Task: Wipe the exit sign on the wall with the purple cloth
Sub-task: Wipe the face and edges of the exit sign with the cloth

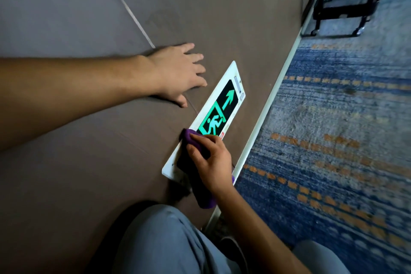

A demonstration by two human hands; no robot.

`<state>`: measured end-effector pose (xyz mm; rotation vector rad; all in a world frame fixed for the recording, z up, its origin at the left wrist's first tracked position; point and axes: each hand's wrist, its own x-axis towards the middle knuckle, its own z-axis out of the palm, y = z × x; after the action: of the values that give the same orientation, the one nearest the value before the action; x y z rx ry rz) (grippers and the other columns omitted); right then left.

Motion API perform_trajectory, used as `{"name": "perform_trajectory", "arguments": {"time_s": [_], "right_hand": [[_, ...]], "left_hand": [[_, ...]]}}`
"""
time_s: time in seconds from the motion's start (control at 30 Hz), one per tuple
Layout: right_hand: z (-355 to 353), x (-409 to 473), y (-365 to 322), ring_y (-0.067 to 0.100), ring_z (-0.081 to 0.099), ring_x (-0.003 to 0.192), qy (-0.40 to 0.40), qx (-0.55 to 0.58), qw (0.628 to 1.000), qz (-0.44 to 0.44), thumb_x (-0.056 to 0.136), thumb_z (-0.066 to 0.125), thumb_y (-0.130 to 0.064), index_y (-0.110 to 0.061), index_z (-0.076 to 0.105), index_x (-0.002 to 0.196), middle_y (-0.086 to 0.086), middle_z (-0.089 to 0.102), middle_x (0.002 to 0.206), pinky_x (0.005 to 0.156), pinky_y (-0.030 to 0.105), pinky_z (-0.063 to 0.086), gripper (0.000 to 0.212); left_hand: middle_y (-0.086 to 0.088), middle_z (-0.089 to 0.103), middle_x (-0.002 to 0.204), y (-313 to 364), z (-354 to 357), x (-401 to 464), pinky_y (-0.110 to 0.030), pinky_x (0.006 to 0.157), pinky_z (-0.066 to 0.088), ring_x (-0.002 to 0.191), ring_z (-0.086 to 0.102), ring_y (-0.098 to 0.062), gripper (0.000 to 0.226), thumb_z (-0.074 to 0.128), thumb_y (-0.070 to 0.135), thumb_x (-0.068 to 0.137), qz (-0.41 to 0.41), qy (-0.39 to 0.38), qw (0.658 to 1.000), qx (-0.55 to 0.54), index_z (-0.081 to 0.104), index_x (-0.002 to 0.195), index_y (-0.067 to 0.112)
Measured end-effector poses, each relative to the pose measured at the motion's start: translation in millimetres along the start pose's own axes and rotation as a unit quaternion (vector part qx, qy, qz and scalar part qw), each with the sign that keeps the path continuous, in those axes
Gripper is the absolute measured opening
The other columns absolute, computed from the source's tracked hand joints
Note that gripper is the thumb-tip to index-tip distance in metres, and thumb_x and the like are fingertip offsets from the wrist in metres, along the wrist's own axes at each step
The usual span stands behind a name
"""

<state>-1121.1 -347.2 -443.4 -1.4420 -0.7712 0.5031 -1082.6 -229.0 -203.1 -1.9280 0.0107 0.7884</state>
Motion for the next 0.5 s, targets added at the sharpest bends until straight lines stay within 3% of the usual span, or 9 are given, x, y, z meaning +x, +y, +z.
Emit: {"name": "perform_trajectory", "arguments": {"time_s": [0.17, 0.37, 0.5], "right_hand": [[-27.3, 23.4, -11.0, 0.011, 0.065, 0.101, 0.100, 0.037, 0.994, 0.032, 0.093, 0.074, -0.028, -0.025, 0.074, 0.123, -0.004, 0.066, 0.109, 0.093, 0.031, 0.052, 0.031], [-18.3, 37.4, -11.8, 0.017, 0.061, 0.119, 0.077, 0.044, 0.995, 0.049, 0.097, 0.065, -0.036, -0.031, 0.064, 0.138, 0.000, 0.065, 0.129, 0.102, 0.029, 0.046, 0.041], [-0.7, 30.0, -0.2, 0.016, 0.060, 0.117, 0.073, 0.022, 0.996, 0.042, 0.098, 0.062, -0.034, -0.034, 0.064, 0.137, 0.000, 0.063, 0.126, 0.095, 0.024, 0.040, 0.038]], "left_hand": [[-0.001, 0.038, 0.160, 9.2, 9.0, -31.6, -0.052, 0.124, 0.015, 0.153, 0.024, -0.028, 0.071, 0.045, 0.067, 0.094, -0.023, 0.043, 0.999, 0.004, 0.032, 0.155, 0.034], [-0.005, 0.030, 0.164, 27.3, 15.4, -53.2, -0.060, 0.123, 0.010, 0.154, 0.018, -0.033, 0.070, 0.038, 0.071, 0.094, -0.050, 0.057, 0.997, 0.029, 0.032, 0.155, 0.036], [-0.010, 0.026, 0.165, 36.4, 14.6, -53.6, -0.058, 0.124, 0.012, 0.154, 0.018, -0.036, 0.070, 0.037, 0.070, 0.094, -0.053, 0.052, 0.996, 0.040, 0.032, 0.155, 0.036]]}}
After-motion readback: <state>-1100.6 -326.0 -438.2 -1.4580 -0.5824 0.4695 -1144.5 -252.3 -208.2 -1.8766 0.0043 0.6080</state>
